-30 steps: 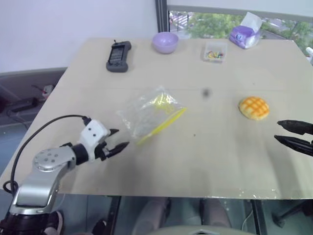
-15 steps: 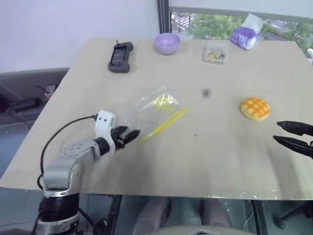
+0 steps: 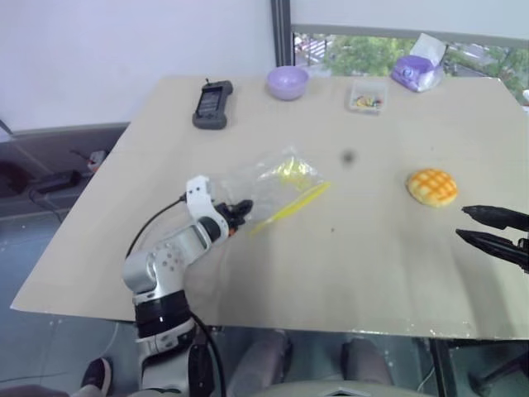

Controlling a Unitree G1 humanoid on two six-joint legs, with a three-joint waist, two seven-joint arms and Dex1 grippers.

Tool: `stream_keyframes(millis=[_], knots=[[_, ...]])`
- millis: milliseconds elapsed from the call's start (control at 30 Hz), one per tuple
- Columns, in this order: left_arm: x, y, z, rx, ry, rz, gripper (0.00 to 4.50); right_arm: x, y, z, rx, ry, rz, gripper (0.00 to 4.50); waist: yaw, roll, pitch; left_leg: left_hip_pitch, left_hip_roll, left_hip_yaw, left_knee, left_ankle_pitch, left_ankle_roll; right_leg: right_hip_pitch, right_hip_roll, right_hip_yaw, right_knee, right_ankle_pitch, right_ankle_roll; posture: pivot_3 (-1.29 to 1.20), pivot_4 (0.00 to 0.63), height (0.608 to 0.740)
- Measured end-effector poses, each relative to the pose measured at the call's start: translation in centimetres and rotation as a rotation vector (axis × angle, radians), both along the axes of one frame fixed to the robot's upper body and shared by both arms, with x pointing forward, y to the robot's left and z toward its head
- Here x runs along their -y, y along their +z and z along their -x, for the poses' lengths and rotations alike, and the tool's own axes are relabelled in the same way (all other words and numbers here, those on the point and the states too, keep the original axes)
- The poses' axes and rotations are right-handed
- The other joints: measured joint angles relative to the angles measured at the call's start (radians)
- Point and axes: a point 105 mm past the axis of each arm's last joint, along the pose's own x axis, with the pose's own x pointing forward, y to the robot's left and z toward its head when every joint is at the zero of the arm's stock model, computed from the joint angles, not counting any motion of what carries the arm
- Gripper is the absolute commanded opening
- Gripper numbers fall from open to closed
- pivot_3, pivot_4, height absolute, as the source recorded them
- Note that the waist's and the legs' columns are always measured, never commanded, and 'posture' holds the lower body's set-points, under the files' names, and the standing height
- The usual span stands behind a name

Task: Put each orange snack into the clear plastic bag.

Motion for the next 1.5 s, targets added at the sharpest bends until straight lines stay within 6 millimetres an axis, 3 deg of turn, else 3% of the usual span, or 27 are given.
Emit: stream_keyframes(millis=[33,67,300,433,500,600,667,833,933,1000,1067,1167,1267,1367,1433,1500], knots=[[0.1,0.0,0.0,-0.006,0.004,0.011,0.09,0.0,0.0,0.0,-0.001,-0.001,-0.001,1.92,0.001,0.0,0.0,0.0,0.0,0.0,0.0,0.0,0.0,0.0,0.0,0.0,0.0,0.0,0.0,0.0,0.15,0.74],[0.2,0.0,-0.1,-0.015,0.01,0.03,0.03,-0.1,-0.1,-0.1,-0.003,-0.002,-0.002,1.92,0.004,-0.001,0.0,0.0,0.0,0.0,0.0,0.0,0.0,0.0,0.0,0.0,0.0,0.0,0.0,0.0,0.15,0.74],[1.9,0.4,-0.1,-0.091,0.003,0.226,0.03,-0.8,-0.8,-0.4,-0.018,0.001,-0.025,1.92,0.014,-0.003,0.001,-0.003,-0.002,-0.002,0.0,0.0,0.0,-0.001,-0.001,-0.001,-0.003,0.0,0.001,0.0,0.15,0.74],[5.0,1.2,0.0,-0.15,-0.051,0.386,0.03,-2.8,-1.0,-0.9,-0.009,0.024,-0.037,1.92,0.013,-0.011,0.006,-0.005,-0.002,-0.003,0.0,0.0,0.0,-0.002,-0.001,-0.003,-0.003,0.001,0.001,0.0,0.15,0.74],[4.7,1.4,0.4,-0.169,-0.058,0.424,0.03,-4.3,-1.0,-1.3,0.011,0.049,-0.047,1.92,0.004,-0.015,0.009,-0.005,-0.001,-0.002,0.0,0.002,-0.004,-0.002,-0.001,-0.002,-0.003,0.0,0.001,0.0,0.15,0.74],[4.5,1.5,0.4,-0.173,-0.054,0.44,0.03,-4.7,-1.1,-1.5,0.012,0.044,-0.05,1.92,0.002,-0.017,0.009,-0.006,-0.001,-0.002,0.0,0.002,-0.004,-0.002,-0.001,-0.002,-0.004,0.0,0.001,0.0,0.15,0.74],[3.3,2.0,0.5,-0.185,-0.02,0.509,0.03,-7.0,-3.2,-4.0,0.03,-0.024,0.09,1.92,-0.013,-0.022,0.013,-0.006,-0.001,-0.002,0.0,0.002,-0.005,-0.004,0.0,-0.002,-0.003,0.0,0.001,0.0,0.15,0.74],[2.8,3.2,-0.1,-0.182,0.011,0.601,0.03,-9.0,-6.2,-6.3,0.148,-0.05,0.358,1.92,-0.019,-0.028,0.016,-0.006,-0.001,-0.002,0.0,0.002,-0.005,-0.005,0.0,-0.001,-0.003,0.001,0.001,0.0,0.15,0.74],[3.2,4.0,-0.2,-0.171,-0.01,0.627,0.03,-10.4,-8.2,-7.4,0.179,-0.067,0.405,1.92,-0.019,-0.029,0.017,-0.007,-0.001,-0.002,0.0,0.002,-0.005,-0.005,0.0,-0.001,-0.003,0.001,0.001,0.0,0.15,0.74],[3.6,4.4,-0.3,-0.173,-0.024,0.651,0.03,-10.7,-8.4,-8.5,0.214,-0.1,0.422,1.92,-0.018,-0.03,0.017,-0.007,-0.001,-0.002,0.001,0.002,-0.005,-0.005,0.0,0.0,-0.003,0.001,0.001,0.0,0.15,0.74],[4.0,5.3,-0.4,-0.153,-0.043,0.675,0.03,-10.7,-8.1,-9.2,0.249,-0.124,0.438,1.92,-0.016,-0.033,0.019,-0.007,-0.001,-0.003,0.001,0.002,-0.005,-0.006,0.0,-0.001,-0.003,0.001,0.001,0.0,0.15,0.74],[6.2,8.3,-0.5,-0.102,-0.133,0.718,0.03,-10.7,-8.1,-10.1,0.297,-0.148,0.468,1.92,-0.01,-0.034,0.02,-0.007,-0.001,-0.003,0.002,0.002,-0.006,-0.005,0.0,0.0,-0.003,0.001,0.001,0.0,0.15,0.74],[9.1,10.2,0.8,-0.111,-0.248,0.791,0.03,-11.4,-9.1,-10.3,0.322,-0.134,0.497,1.92,-0.014,-0.034,0.02,-0.007,-0.001,0.0,0.002,0.002,-0.006,-0.006,-0.001,0.003,-0.003,0.001,0.001,0.0,0.15,0.74],[9.7,9.5,1.3,-0.154,-0.255,0.82,0.03,-11.8,-9.4,-10.4,0.325,-0.131,0.496,1.92,-0.021,-0.034,0.019,-0.007,-0.001,0.001,0.001,0.002,-0.006,-0.008,0.0,0.004,-0.001,0.001,0.001,0.0,0.15,0.74],[10.9,8.3,2.2,-0.208,-0.237,0.867,0.03,-12.7,-9.1,-11.5,0.363,-0.188,0.48,1.92,-0.02,-0.033,0.019,-0.006,0.0,0.002,0.001,0.003,-0.006,-0.01,0.002,0.007,0.001,0.001,0.0,0.0,0.15,0.74],[11.1,8.8,2.2,-0.197,-0.233,0.879,0.03,-12.7,-8.5,-12.3,0.406,-0.235,0.489,1.92,-0.018,-0.033,0.019,-0.006,0.0,0.001,0.002,0.003,-0.007,-0.01,0.003,0.007,0.001,0.001,0.0,0.0,0.15,0.74]])
